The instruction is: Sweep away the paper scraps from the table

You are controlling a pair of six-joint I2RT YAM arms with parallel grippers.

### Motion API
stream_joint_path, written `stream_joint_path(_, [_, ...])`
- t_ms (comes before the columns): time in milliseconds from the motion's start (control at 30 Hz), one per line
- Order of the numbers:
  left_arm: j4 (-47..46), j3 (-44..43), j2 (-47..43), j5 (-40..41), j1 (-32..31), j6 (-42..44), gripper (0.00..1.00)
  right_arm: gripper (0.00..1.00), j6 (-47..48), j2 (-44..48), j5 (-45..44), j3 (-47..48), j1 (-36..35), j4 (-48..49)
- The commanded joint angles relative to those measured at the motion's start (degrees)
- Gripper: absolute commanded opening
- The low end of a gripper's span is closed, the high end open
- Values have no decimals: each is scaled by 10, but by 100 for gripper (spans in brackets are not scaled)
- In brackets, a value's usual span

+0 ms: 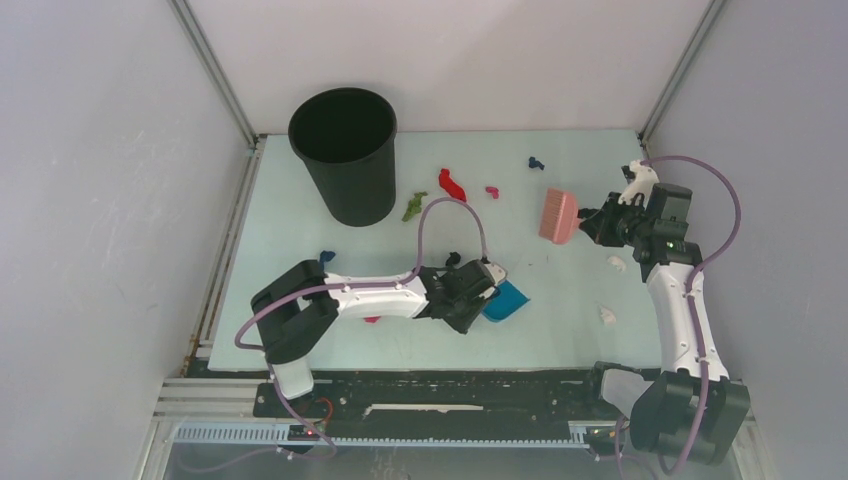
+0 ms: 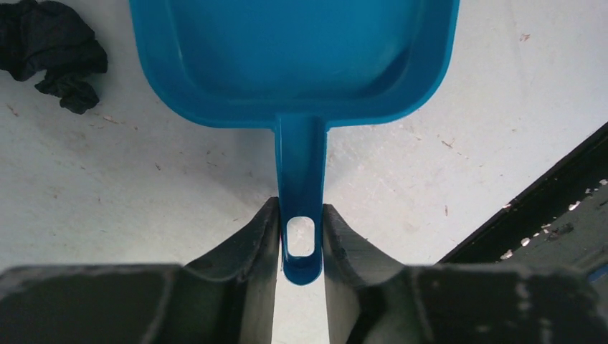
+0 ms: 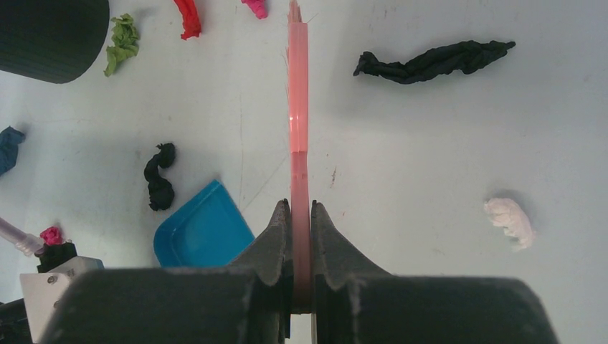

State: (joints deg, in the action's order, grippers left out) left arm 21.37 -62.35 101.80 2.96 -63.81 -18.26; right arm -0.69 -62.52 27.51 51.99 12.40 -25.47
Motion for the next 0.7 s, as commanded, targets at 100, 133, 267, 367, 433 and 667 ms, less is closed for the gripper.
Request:
stream_joint_path(100, [80, -81, -35, 34, -8, 10, 24, 0, 72, 29, -32, 36, 2, -9])
stream_joint_path(133, [92, -90, -38, 34, -9, 9, 22, 0, 92, 39, -46, 49, 0, -7])
stream_joint_path(267, [102, -86, -61, 26, -9, -5, 7, 0, 228, 44, -86, 128, -33, 15])
stream_joint_path(367, [87, -57, -86, 15, -10, -29, 0, 0, 341, -5, -165, 210, -96, 7])
stream_joint_path(433, [70, -33, -115, 15, -13, -45, 0, 0, 426, -46, -213, 237, -141, 29])
stream_joint_path(667, [40, 25, -188, 37, -39, -92, 0, 0, 623, -189, -379, 313, -226, 104])
